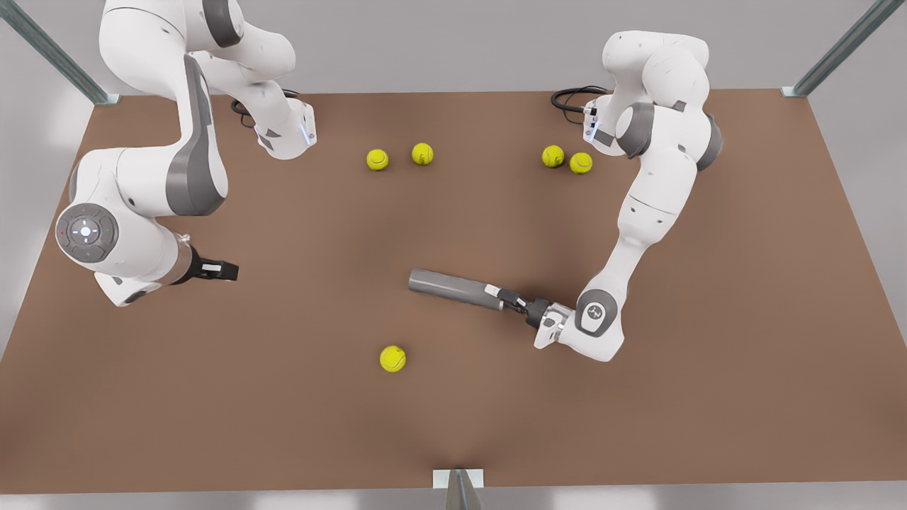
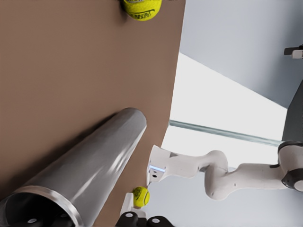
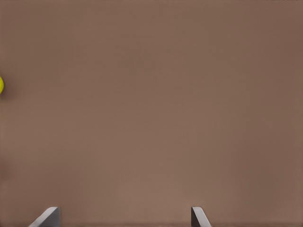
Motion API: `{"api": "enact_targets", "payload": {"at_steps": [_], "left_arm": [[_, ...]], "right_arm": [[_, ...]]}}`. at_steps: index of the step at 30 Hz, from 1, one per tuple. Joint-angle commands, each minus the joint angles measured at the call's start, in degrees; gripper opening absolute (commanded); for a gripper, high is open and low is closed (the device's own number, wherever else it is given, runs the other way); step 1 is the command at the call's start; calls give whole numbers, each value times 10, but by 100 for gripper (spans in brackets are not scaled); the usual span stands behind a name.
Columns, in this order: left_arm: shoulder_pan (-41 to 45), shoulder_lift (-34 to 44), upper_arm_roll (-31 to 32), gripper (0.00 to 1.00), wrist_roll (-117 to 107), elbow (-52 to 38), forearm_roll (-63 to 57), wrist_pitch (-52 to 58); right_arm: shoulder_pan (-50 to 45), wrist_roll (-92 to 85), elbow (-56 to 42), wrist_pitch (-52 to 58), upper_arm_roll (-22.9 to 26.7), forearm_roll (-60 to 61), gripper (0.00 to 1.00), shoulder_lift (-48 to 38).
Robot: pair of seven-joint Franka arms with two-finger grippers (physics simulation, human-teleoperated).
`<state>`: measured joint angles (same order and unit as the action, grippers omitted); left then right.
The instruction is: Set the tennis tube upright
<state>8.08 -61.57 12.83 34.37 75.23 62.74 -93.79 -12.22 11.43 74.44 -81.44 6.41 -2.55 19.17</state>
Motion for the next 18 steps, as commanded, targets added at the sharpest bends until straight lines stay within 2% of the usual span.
{"api": "enact_targets", "payload": {"at_steps": [1,9,18], "left_arm": [[0,0,0,36,0,0,-1,0],[0,4,0,25,-1,0,-2,6],[1,12,0,22,-3,0,-2,7]], "right_arm": [[0,-1,0,0,0,0,100,0],[2,-4,0,2,4,0,100,0],[32,6,-4,-19,4,34,100,-6]]}}
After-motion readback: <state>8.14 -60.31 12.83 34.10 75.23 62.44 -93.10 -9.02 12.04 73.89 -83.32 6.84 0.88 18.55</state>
